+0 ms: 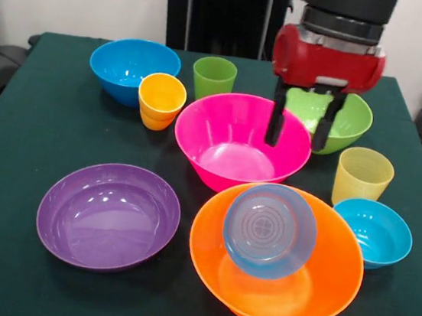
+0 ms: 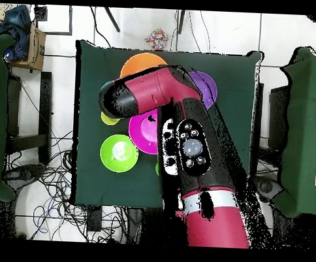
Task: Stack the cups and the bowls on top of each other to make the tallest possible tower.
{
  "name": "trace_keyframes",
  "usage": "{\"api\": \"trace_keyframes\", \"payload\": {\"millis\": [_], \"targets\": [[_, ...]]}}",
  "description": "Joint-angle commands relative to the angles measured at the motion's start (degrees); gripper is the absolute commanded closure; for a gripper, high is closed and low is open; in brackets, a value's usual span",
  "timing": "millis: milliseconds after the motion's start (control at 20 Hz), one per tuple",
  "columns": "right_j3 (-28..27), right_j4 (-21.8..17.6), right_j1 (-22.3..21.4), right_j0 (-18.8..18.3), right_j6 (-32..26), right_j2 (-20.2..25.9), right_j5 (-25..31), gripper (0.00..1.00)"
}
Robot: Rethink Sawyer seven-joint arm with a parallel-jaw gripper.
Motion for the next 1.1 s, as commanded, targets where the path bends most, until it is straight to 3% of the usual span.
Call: {"api": "trace_keyframes", "payload": {"millis": [50, 500, 850, 1100], "targets": [[-4.6, -0.5, 3.8, 1.7, 14.2, -8.7, 6.7, 0.00], [-6.1, -0.5, 6.1, 2.2, 13.0, -10.7, 3.6, 0.00], [-6.1, 2.4, 6.3, 3.3, 16.1, -12.8, 1.6, 0.00], [-7.2, 3.8, 6.4, 3.6, 10.5, -12.2, 4.7, 0.00]]}}
